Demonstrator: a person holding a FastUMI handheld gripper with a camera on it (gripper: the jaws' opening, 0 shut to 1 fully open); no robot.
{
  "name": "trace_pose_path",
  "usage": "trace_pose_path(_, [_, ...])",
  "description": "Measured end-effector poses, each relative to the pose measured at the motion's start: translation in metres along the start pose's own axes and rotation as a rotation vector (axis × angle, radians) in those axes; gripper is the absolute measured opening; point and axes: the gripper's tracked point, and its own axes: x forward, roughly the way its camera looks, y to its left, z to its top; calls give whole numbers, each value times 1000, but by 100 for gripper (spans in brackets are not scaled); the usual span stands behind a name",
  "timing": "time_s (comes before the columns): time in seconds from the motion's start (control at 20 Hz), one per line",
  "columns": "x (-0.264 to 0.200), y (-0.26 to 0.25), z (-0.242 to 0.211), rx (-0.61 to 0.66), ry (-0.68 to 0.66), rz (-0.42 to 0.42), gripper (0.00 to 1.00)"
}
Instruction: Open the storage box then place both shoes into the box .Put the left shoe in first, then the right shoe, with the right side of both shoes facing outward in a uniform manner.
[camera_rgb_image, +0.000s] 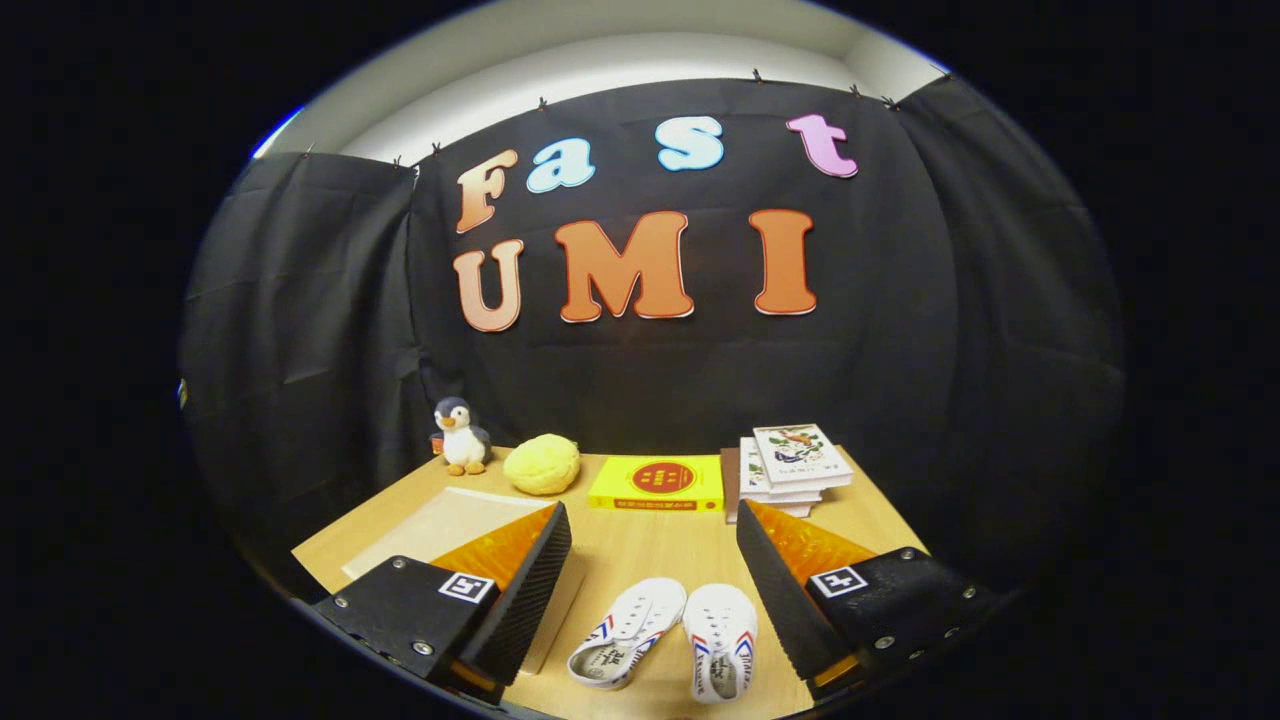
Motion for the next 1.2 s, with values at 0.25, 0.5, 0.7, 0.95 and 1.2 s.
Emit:
trace_pose_path(0.25, [29,27,-44,187,126,135,98])
trace_pose_path(0.5, [48,66,-93,521,307,309,98])
trace_pose_path(0.7, [59,82,-135,642,418,351,98])
trace_pose_path(0.95, [65,104,-151,829,500,430,98])
trace_pose_path(1.2, [69,131,-154,936,563,505,98])
